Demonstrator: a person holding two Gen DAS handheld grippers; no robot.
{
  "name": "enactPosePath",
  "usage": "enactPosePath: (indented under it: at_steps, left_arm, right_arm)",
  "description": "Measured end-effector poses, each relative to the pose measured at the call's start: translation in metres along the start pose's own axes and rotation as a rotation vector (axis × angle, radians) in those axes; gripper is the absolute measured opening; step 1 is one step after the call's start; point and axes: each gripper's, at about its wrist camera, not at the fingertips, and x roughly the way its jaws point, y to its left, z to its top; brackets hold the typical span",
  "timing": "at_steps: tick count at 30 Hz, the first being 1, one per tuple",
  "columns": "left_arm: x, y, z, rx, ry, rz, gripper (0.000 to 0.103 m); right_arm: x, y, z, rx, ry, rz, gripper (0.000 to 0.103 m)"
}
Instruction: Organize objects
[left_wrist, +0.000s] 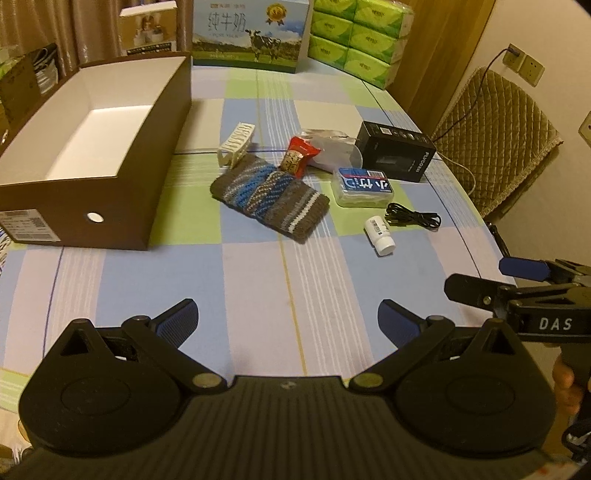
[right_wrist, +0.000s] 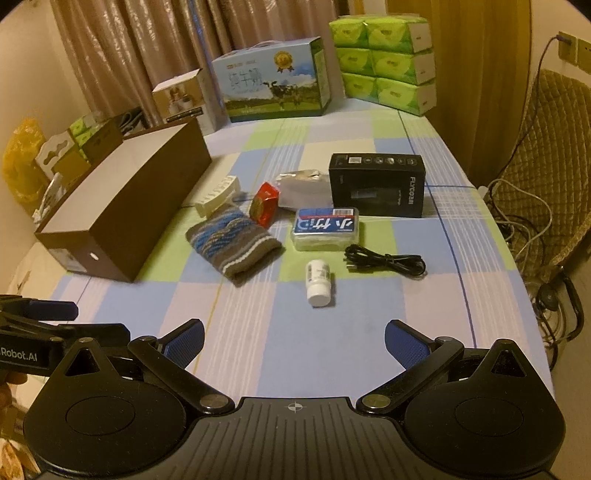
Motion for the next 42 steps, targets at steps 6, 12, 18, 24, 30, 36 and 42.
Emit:
enactPosePath:
  at_steps: [6, 12, 18, 24, 30, 36, 42]
  left_arm:
    - [0.017, 0.001, 0.011, 0.026, 0.003, -0.004, 0.102]
    - [0.038, 0.003, 0.027, 0.064, -0.007, -0.008, 0.102]
    - [0.06, 0.003, 0.043, 0.122, -0.023, -0.022, 0.102]
    - [0.085, 0.008, 0.055, 0.155, -0.015, -0.029, 0.102]
    - [0.109, 0.015, 0.065, 0.179, -0.005, -0.039, 0.102]
    - [0.131, 0.018, 0.074, 0.217, 0.003, -0.052, 0.102]
    - [0.149, 0.02, 0.082, 0.271, 0.01, -0.073, 0.102]
  right_arm:
    - [0.015, -0.005, 0.003, -0.001, -0.019, -0.01, 0.101]
    - [0.034, -0.01, 0.008, 0.008, -0.027, -0.014, 0.087]
    - [0.058, -0.014, 0.014, -0.006, -0.015, -0.026, 0.068]
    - [0.087, -0.017, 0.018, -0.006, 0.015, -0.038, 0.053]
    - [0.115, -0.02, 0.022, 0.001, 0.042, -0.064, 0.048]
    - [0.135, -0.02, 0.025, 0.008, 0.071, -0.087, 0.043]
    - [0.148, -0.017, 0.025, 0.01, 0.088, -0.114, 0.024]
